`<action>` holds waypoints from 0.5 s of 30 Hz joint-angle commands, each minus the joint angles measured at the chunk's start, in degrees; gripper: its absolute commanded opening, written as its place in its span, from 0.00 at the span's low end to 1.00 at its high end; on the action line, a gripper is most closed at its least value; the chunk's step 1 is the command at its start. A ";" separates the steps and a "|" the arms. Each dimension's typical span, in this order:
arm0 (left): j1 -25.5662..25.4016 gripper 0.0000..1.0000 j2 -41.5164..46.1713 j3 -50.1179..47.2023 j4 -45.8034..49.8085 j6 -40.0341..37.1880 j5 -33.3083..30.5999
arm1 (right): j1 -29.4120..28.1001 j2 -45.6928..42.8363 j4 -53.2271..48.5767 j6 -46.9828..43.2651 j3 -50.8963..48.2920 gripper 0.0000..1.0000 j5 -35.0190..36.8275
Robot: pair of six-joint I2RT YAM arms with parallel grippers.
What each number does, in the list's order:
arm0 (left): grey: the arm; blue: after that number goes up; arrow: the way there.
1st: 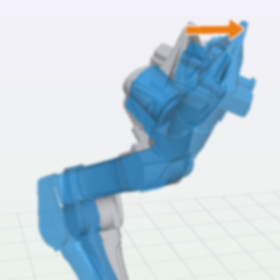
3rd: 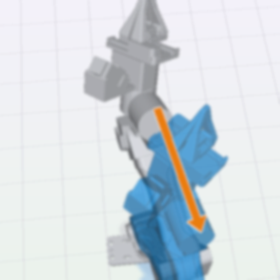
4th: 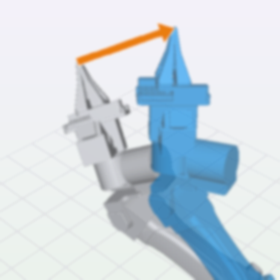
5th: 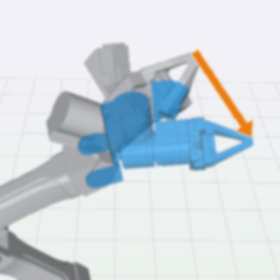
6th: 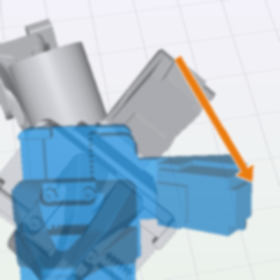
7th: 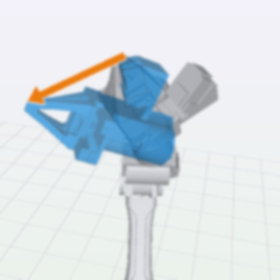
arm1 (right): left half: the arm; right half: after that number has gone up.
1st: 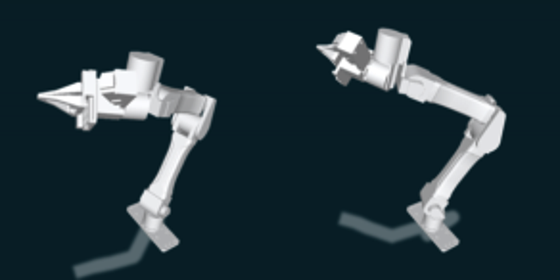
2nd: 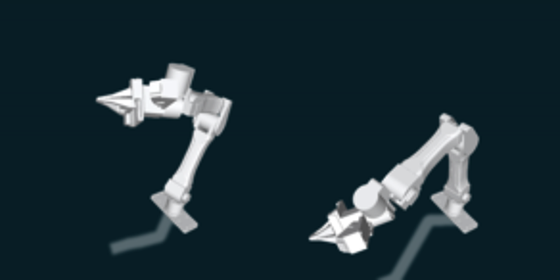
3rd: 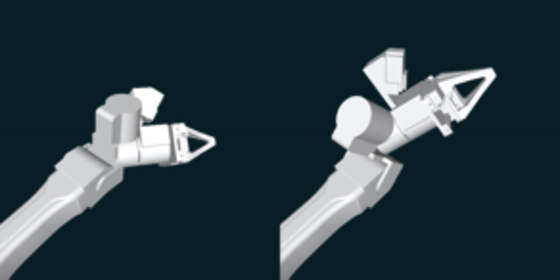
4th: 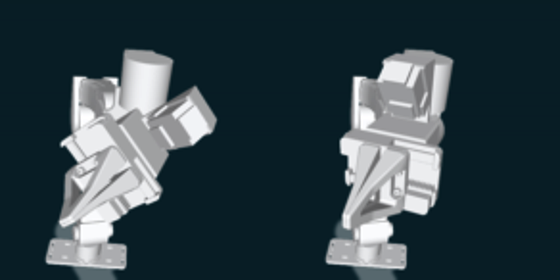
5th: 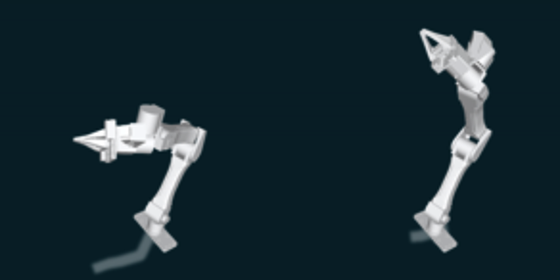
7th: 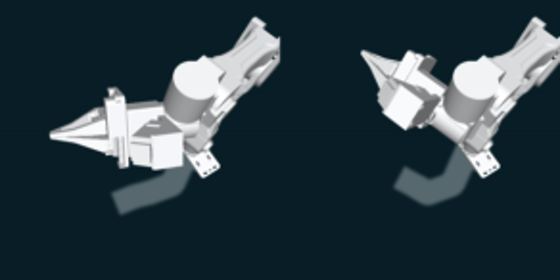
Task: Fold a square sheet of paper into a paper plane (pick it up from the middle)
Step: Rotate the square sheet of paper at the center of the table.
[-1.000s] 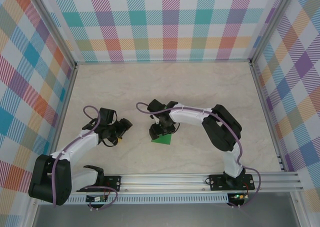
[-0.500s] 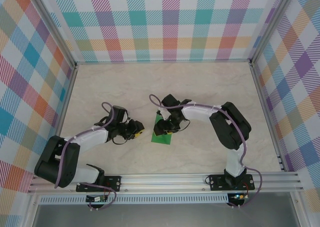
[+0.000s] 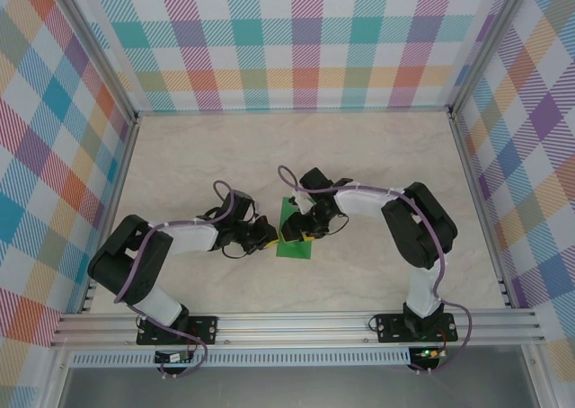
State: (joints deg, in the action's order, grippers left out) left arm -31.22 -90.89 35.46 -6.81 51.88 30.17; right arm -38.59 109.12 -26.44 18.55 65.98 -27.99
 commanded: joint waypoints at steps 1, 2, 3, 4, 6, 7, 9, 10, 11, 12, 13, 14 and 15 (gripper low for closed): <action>-0.84 0.04 -1.75 0.86 -1.99 0.55 0.65 | 0.92 -2.44 0.06 -0.63 -1.20 0.60 -1.73; -0.93 0.03 -2.07 0.84 -2.40 0.66 0.88 | 1.09 -2.72 0.36 -0.45 -1.21 0.60 -2.21; -1.01 0.02 -2.26 0.83 -2.42 0.67 1.02 | 1.23 -3.13 0.65 -0.36 -1.20 0.60 -2.73; -1.01 0.02 -2.35 0.81 -2.55 0.64 1.06 | 1.32 -3.35 0.89 -0.25 -1.20 0.60 -3.17; -1.12 0.01 -2.27 0.84 -2.68 0.59 1.29 | 1.58 -3.60 1.41 0.15 -1.16 0.60 -3.81; -1.12 0.00 -2.20 0.76 -2.75 0.51 1.43 | 1.59 -3.60 1.57 0.19 -1.07 0.60 -4.10; -1.12 0.00 -2.01 0.53 -3.40 0.48 1.72 | 1.59 -3.41 1.72 0.44 -0.86 0.60 -4.33; -1.12 0.00 -1.84 0.29 -3.84 0.50 1.86 | 1.61 -3.22 1.74 0.51 -0.85 0.60 -4.35; -1.21 0.00 -1.75 0.29 -4.08 0.58 1.97 | 1.67 -3.11 1.69 0.66 -0.85 0.60 -4.35; -1.29 0.00 -1.82 0.37 -3.93 0.44 1.99 | 1.67 -2.99 1.75 0.78 -0.91 0.60 -4.33; -1.38 0.00 -2.00 0.48 -3.58 0.25 1.86 | 1.63 -3.03 1.91 0.87 -0.94 0.60 -4.36; -1.47 0.00 -2.34 0.65 -3.26 0.16 1.82 | 1.67 -3.03 1.91 0.91 -0.96 0.60 -4.26; -1.63 0.00 -2.72 0.75 -3.12 -0.05 1.75 | 1.76 -3.10 1.89 1.05 -0.94 0.60 -4.09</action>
State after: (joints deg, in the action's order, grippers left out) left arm -31.59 -92.64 35.46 -9.41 52.07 31.00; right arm -37.19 106.96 -25.28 19.11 65.19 -30.61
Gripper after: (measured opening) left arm 0.039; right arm 0.601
